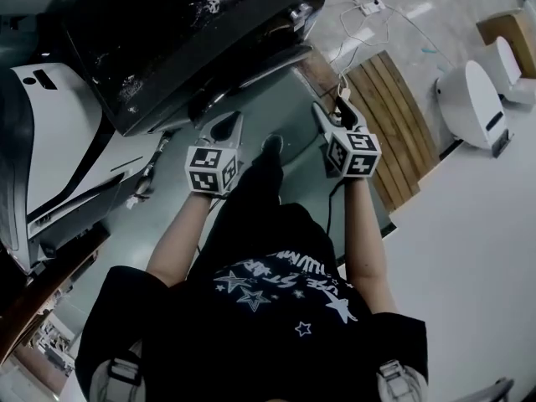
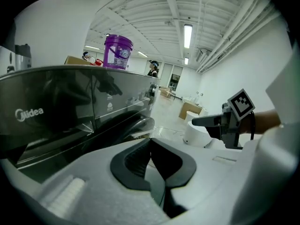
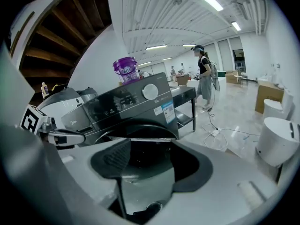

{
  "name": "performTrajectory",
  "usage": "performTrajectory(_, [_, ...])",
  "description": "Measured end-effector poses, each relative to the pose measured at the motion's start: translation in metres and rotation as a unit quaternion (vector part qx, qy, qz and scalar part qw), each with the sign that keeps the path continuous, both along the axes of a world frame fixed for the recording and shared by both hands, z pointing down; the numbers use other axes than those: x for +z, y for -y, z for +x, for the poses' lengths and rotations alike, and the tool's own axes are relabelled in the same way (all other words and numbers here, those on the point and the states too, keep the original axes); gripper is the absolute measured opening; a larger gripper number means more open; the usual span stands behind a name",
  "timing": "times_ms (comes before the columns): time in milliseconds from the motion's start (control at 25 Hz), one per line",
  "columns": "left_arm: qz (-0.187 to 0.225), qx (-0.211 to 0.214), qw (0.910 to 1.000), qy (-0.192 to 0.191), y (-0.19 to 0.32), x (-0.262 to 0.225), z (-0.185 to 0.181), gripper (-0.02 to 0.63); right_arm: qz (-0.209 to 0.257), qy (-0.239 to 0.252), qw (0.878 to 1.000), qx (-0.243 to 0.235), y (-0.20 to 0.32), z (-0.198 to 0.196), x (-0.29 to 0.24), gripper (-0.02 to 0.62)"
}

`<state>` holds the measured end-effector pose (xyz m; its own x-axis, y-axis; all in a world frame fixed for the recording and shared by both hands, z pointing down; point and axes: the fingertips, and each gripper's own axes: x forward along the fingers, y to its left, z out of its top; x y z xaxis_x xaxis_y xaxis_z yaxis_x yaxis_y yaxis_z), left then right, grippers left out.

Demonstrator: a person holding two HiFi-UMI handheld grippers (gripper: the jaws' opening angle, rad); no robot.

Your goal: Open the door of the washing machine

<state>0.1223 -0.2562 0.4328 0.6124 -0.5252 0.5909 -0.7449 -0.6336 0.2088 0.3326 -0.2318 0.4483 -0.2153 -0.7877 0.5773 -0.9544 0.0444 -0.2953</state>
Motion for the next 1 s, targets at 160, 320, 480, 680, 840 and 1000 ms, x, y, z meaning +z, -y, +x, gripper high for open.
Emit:
performTrajectory(160, [-0.01,0.0,0.9999,0.008,0.022,0.008,0.011,0.011,-0.014,-0.029,0.999,-0.036,0.041,0.01,0.012,0.268])
performTrajectory(320, [-0.02,-0.007,0.9996,0.021,0.027,0.019,0.017,0.011,-0.017,-0.049,0.996,-0.072,0.072,0.026,0.03,0.268])
performTrajectory(480, [-0.017,-0.037,0.9988,0.029,0.03,0.029,0.017,0.011,-0.024,-0.059,0.991,-0.117,0.096,0.032,0.055,0.268])
performTrajectory(680, [-0.009,-0.089,0.9953,0.036,0.028,0.037,0.014,0.011,-0.011,-0.056,0.984,-0.17,0.118,0.023,0.083,0.268])
performTrajectory(840, [0.0,-0.115,0.9924,0.045,0.02,0.047,0.014,0.011,0.0,-0.077,0.97,-0.232,0.135,0.011,0.1,0.268])
performTrajectory(1000, [0.022,-0.135,0.9883,0.069,0.02,0.053,0.006,0.011,0.018,-0.108,0.956,-0.274,0.157,0.003,0.114,0.268])
